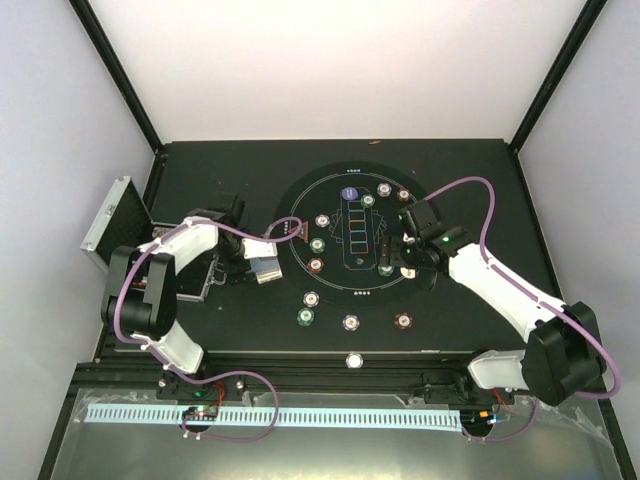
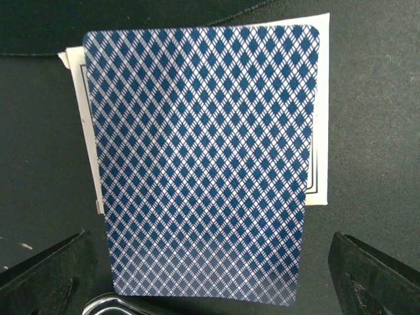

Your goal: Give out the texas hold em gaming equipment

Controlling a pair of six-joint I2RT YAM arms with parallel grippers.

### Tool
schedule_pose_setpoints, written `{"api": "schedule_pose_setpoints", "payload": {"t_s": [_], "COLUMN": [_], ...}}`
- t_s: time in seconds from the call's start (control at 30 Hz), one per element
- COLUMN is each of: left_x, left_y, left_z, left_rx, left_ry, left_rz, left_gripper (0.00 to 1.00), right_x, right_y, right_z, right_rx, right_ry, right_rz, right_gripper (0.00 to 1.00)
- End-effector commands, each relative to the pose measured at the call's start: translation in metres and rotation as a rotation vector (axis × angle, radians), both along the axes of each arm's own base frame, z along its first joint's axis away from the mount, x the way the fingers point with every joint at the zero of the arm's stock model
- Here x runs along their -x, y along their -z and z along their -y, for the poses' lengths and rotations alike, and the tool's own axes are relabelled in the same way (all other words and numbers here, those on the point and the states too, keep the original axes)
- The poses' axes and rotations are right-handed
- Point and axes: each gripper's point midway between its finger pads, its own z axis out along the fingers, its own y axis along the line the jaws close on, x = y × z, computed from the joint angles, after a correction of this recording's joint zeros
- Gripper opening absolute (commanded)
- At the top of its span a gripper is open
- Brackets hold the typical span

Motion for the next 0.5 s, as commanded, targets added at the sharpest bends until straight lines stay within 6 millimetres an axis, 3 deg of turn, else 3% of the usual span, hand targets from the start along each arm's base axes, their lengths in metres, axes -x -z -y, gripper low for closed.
{"api": "schedule_pose_setpoints", "payload": {"t_s": [0.0,0.47], "left_x": [-0.004,-0.009], "left_y": [0.003,0.014], "left_z": [-0.001,-0.001], "left_rx": [-0.024,-0.042], "left_ry": [-0.005,-0.007], "left_rz": [0.013,0.02], "left_gripper": [0.99,0.99], "right_x": [0.002,0.004], "right_y": [-0.004,-0.006], "right_z": [-0.001,-0.001], "right_rx": [-0.016,-0.026], "right_ry": [0.006,0.005], "right_rz": [0.016,0.019], "right_gripper": [0.86,0.84]}}
